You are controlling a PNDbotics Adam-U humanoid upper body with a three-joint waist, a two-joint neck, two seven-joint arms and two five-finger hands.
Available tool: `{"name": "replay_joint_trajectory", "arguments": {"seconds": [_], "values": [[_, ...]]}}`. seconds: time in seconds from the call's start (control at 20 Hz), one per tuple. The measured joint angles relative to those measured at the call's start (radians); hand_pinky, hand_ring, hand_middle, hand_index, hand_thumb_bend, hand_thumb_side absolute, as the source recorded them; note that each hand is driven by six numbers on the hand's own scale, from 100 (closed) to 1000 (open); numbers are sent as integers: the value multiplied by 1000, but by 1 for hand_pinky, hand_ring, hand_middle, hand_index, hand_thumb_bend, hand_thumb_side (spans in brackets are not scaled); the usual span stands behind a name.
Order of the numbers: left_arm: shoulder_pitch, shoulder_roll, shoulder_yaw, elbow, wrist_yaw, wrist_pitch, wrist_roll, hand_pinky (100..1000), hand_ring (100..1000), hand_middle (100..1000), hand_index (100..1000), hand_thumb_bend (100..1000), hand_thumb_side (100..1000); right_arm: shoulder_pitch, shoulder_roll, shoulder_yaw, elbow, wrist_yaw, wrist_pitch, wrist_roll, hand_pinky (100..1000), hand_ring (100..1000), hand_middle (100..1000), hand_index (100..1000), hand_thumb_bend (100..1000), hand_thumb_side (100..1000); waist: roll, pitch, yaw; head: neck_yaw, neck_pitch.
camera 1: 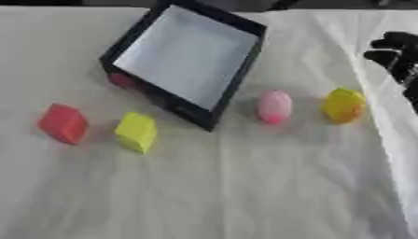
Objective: Pick up objects on the table and place them in the box.
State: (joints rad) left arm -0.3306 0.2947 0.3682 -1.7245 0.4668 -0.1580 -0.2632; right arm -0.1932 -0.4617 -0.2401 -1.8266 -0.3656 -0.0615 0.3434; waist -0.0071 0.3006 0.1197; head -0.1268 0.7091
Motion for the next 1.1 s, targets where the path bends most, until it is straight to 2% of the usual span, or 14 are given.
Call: {"name": "replay_joint_trajectory", "arguments": {"seconds": [0.25, 0.5, 0.55, 0.6, 0.65, 0.8, 0.9, 1.1], "values": [[-5, 93, -12, 12, 12, -46, -27, 835, 727, 677, 789, 100, 566, 1, 0, -1, 0, 1, 0, -1, 1000, 825, 781, 840, 100, 541, 11, 0, -2, -12, 1], [14, 258, -51, 72, 27, -153, -87, 841, 738, 693, 815, 100, 531, 9, -2, -1, 0, 11, 0, -1, 1000, 824, 781, 840, 100, 541, 24, 0, -3, -18, 3], [17, 298, -62, 91, 25, -180, -105, 847, 747, 703, 829, 100, 487, 9, -4, -1, 0, 13, 0, -1, 1000, 824, 780, 840, 100, 541, 27, 0, -3, -19, 5], [20, 342, -76, 113, 17, -210, -128, 847, 748, 705, 831, 100, 480, 10, -6, -1, 0, 14, 0, -1, 1000, 824, 780, 840, 100, 541, 30, 0, -3, -20, 6], [21, 386, -90, 138, 5, -239, -154, 851, 757, 717, 842, 100, 417, 10, -10, -1, 0, 17, 0, -1, 1000, 824, 780, 840, 100, 541, 33, 0, -4, -21, 6], [14, 518, -140, 221, -64, -337, -245, 858, 780, 743, 857, 100, 290, 13, -12, 0, 0, 22, 0, -1, 1000, 823, 779, 840, 100, 542, 40, 0, -7, -24, 9], [3, 598, -176, 267, -134, -406, -295, 859, 797, 764, 870, 100, 257, 16, -17, 0, 0, 25, 0, -1, 1000, 823, 778, 840, 100, 542, 45, 0, -10, -25, 9], [-33, 728, -258, 324, -280, -456, -243, 861, 820, 791, 886, 100, 227, 18, -20, 0, 2, 31, 0, 1, 1000, 822, 777, 840, 100, 542, 55, 0, -11, -25, 10]]}}
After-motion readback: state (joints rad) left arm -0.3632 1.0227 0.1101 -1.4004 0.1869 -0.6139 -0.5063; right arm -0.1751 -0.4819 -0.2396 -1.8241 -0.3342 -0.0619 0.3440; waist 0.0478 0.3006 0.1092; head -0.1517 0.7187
